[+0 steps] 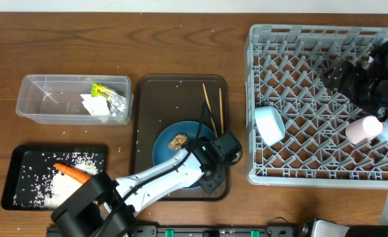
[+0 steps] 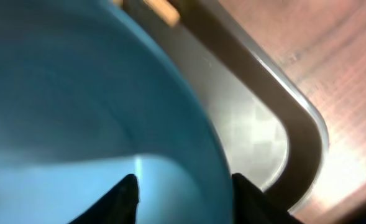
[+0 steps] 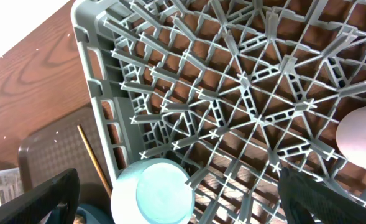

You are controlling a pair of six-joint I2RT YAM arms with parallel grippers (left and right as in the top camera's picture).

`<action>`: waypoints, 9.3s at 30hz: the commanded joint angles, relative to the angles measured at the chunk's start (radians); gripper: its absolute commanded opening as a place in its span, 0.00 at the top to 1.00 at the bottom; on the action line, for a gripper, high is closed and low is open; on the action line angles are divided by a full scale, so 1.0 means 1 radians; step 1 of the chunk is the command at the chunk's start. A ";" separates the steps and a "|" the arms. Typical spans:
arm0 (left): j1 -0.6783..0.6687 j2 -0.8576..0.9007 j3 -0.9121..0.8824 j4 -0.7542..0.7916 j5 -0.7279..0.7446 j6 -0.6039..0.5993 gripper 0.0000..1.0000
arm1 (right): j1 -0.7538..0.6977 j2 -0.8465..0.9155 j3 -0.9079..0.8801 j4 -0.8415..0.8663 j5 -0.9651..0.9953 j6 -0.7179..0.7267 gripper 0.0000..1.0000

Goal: Sort waste into correct bins and load items into the dishwasher rack
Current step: 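Grasp the rim of the blue plate with the left gripper, then lift the blue plate left and tip its food onto the black tray, then carry the blue plate right and stand it upright in the rack, then release the plate and pull the left arm back to the left, then grasp a wooden chopstick from the brown tray with the right gripper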

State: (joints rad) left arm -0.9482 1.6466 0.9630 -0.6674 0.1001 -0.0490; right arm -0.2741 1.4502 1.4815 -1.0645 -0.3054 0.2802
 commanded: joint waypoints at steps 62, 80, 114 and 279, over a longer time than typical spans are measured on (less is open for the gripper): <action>1.918 -0.416 0.212 -0.357 1.181 0.151 0.94 | 0.007 0.002 0.002 -0.002 0.003 -0.012 0.05; 2.214 -0.505 -0.040 -0.390 1.471 0.514 0.94 | 0.007 0.001 0.002 0.000 0.003 -0.012 0.05; 0.488 0.455 0.446 2.169 0.766 -1.060 0.94 | -0.179 0.001 0.002 0.035 0.003 0.131 0.06; 1.028 -0.412 0.514 -0.735 -0.191 -0.312 0.02 | 0.251 0.082 -0.004 0.188 0.367 -0.185 0.99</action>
State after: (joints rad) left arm 0.0765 1.2377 1.4769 -1.4021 -0.0822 -0.3473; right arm 0.0601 1.4792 1.4986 -0.8684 0.0517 0.2050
